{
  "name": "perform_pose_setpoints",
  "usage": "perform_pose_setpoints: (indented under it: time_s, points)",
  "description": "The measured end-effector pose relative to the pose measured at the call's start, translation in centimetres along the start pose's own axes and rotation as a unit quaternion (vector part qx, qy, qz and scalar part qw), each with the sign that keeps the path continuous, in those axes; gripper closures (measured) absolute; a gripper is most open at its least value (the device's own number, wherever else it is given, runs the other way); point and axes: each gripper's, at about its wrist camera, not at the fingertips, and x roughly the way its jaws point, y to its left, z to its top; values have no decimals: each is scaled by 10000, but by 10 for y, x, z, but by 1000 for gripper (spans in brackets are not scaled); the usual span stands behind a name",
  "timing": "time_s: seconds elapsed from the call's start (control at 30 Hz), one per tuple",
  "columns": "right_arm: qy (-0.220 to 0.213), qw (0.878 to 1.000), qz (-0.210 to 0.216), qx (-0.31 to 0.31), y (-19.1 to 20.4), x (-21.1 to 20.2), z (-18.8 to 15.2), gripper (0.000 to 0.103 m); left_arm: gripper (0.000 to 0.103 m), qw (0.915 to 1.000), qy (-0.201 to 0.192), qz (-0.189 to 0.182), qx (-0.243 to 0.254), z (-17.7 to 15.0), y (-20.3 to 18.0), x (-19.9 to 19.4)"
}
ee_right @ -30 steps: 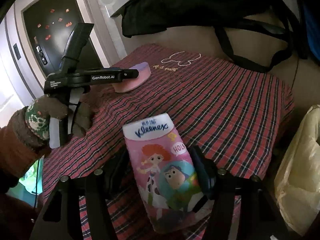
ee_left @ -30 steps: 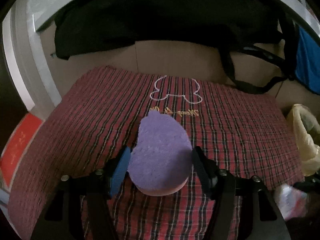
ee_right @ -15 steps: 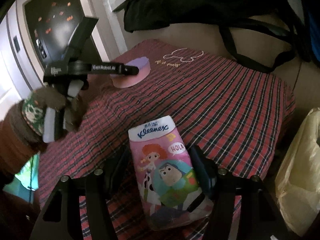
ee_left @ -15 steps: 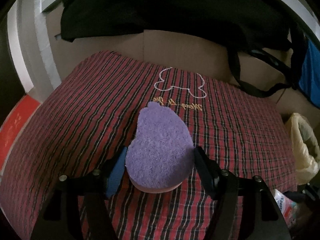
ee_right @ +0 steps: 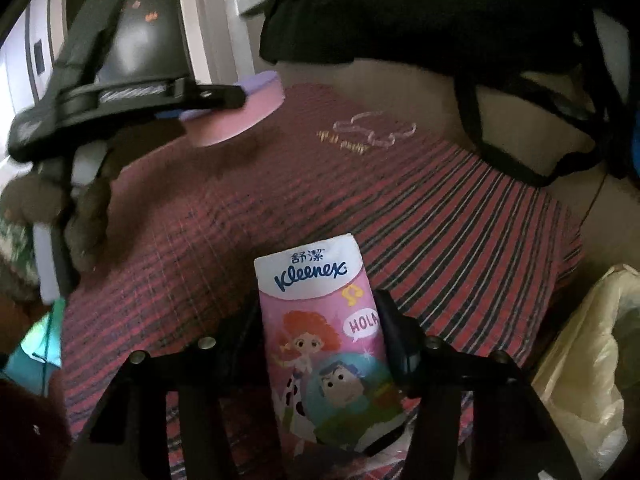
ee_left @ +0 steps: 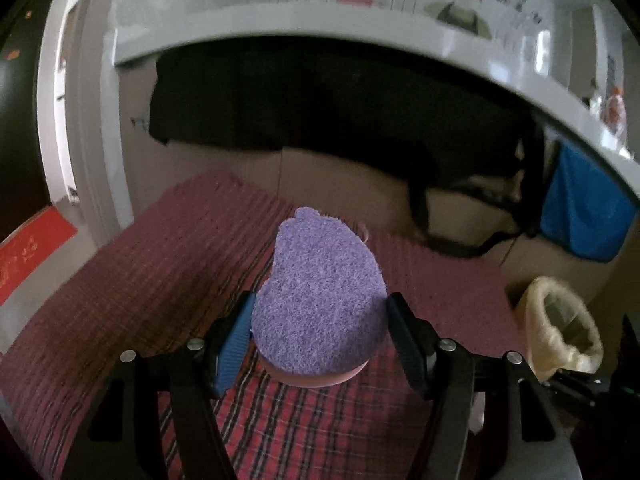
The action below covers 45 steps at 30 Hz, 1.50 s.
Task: Collect trash
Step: 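Lift the Kleenex pack and purple sponge and carry them over the bin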
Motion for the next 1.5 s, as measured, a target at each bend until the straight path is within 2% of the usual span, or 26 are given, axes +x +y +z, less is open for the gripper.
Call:
perform_pose_setpoints:
  time_s: [0.2,0.43,0.77,0.97,1.1,1.23,1.4,1.5]
  points:
    - [-512,9983,-80,253,-11,-36,16,54,37,9989,-449,-110,40,5,-25,-38]
    - [-1103,9919,-94,626,-33,-79,32,55,37,9964,-763,-136,350,4,-58,-59]
    - [-1381,9871,-232,773,-52,-105,39,56,37,9942,-897,-156,569,1,-85,-67]
    - [-1622,9831,-392,758,-64,-125,46,56,37,9927,-1019,-292,571,2,-108,-67]
    - [-1879,9771,-706,703,-80,-156,51,56,37,9897,-1169,-603,567,12,-137,-67]
    - [-2099,9680,-1150,759,-108,-196,46,56,37,9837,-1264,-1063,705,18,-183,-59]
    - [-2199,9514,-1889,1044,-155,-240,18,56,37,9766,-1097,-1643,854,14,-242,-35]
    - [-2166,9439,-2126,1303,-180,-254,-1,56,37,9730,-978,-1866,945,7,-274,-22]
